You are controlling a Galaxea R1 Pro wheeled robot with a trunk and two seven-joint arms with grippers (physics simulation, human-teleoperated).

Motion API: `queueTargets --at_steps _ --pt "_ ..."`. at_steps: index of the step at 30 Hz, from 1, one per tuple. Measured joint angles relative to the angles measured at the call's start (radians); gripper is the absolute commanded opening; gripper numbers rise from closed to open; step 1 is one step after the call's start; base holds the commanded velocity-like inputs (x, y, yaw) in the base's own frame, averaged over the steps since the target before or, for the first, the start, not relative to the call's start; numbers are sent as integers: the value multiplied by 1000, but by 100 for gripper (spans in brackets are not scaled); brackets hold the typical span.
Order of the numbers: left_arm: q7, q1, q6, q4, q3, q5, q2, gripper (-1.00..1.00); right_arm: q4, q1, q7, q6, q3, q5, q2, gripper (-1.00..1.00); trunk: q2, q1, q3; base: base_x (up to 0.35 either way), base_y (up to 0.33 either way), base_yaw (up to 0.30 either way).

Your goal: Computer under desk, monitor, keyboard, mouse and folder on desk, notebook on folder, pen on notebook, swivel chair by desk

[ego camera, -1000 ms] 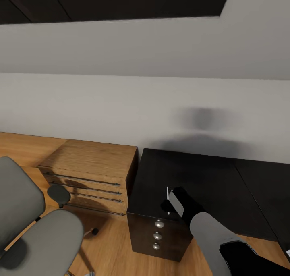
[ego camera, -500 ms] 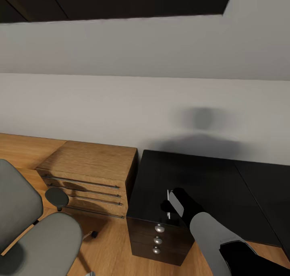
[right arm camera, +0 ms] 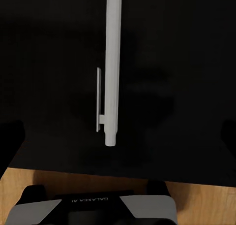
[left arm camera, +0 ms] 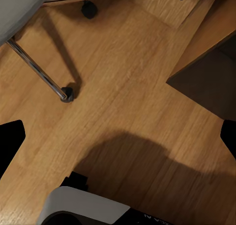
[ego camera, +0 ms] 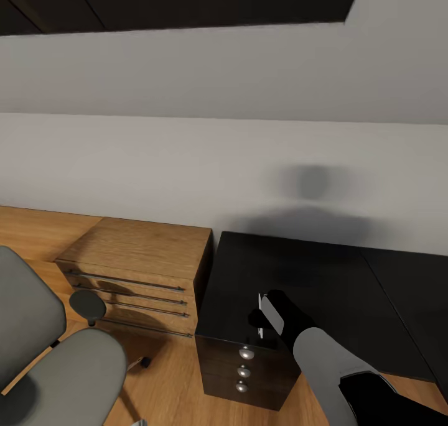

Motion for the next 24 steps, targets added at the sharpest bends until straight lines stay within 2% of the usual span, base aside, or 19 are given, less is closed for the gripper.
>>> queueTargets --at_steps 4,24 --pt "0 0 0 0 0 0 0 100 0 0 1 -4 0 0 0 100 0 0 0 0 0 0" --pt "2 0 0 0 0 0 0 100 0 0 2 -7 -1 0 -1 100 -140 77 -63 0 0 0"
